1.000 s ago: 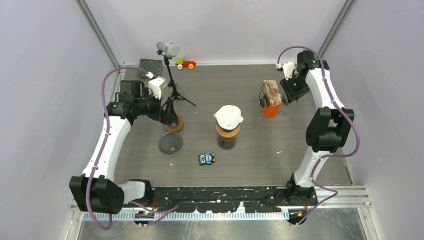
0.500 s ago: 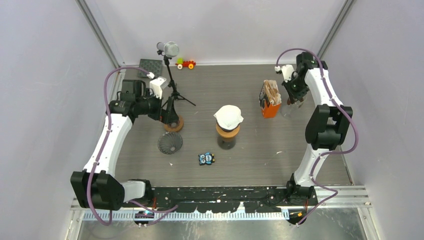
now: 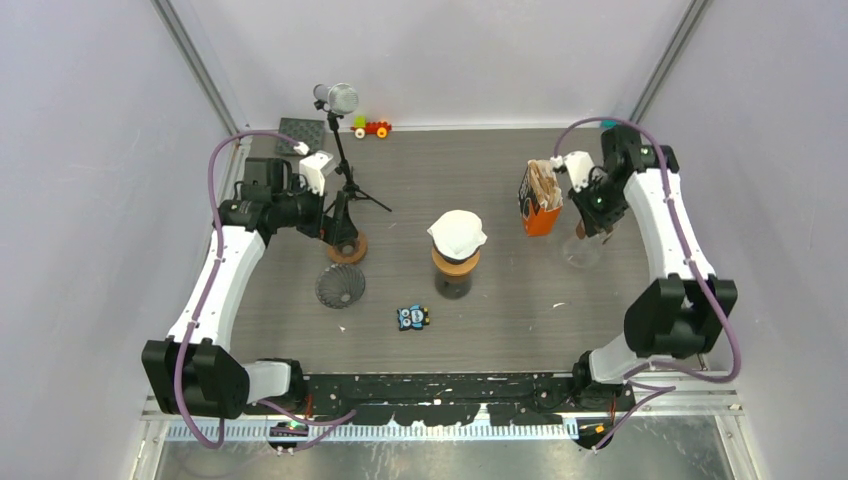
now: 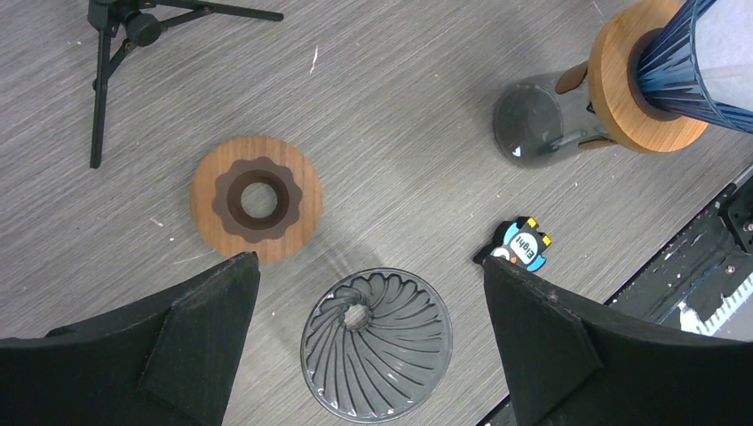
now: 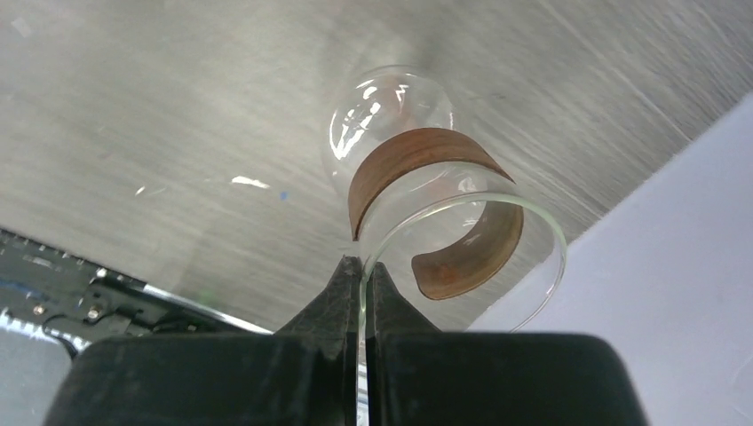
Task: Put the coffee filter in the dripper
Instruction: Move the coffee server to the center of the board.
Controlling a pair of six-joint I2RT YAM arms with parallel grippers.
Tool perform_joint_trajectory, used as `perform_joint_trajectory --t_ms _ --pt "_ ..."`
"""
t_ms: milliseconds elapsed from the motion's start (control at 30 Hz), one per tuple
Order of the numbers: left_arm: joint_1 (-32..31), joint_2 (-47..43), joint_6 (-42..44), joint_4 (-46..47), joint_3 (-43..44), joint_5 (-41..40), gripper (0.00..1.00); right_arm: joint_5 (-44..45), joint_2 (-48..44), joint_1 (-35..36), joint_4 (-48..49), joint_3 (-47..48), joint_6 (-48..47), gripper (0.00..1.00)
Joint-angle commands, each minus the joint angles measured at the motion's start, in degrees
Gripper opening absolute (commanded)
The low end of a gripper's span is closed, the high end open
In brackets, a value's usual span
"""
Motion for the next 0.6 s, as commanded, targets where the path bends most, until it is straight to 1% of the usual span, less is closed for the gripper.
perform_joint_trajectory --t_ms 0,33,133,333,433,567 --pt "0.15 -0.23 0.14 2.99 2.47 0.41 1.0 -0.52 -8.21 7.22 -0.12 -7.05 -0.65 0.0" --pt "0.14 -0.12 0.17 3.04 2.3 0.09 1.0 0.41 -9.63 10.42 1.22 -8.91 0.37 0.0" --pt "0.16 -0.07 0.28 3.32 1.78 -1.22 1.0 2.95 -12.6 16.18 5.72 -13.19 3.57 0.01" --pt "0.18 -0.58 1.17 3.69 0.39 -3.35 1.0 5.03 -15.08 24.41 10.26 -17.13 6.5 0.0" --pt "0.15 -0.6 1.84 3.8 -0.38 -4.31 1.0 5.84 -14.9 26.56 12.09 -18.02 6.67 0.0" --pt "0.18 -0.55 1.89 3.62 -1.05 -4.48 1.0 5.42 -12.93 26.7 13.28 -17.81 6.26 0.0"
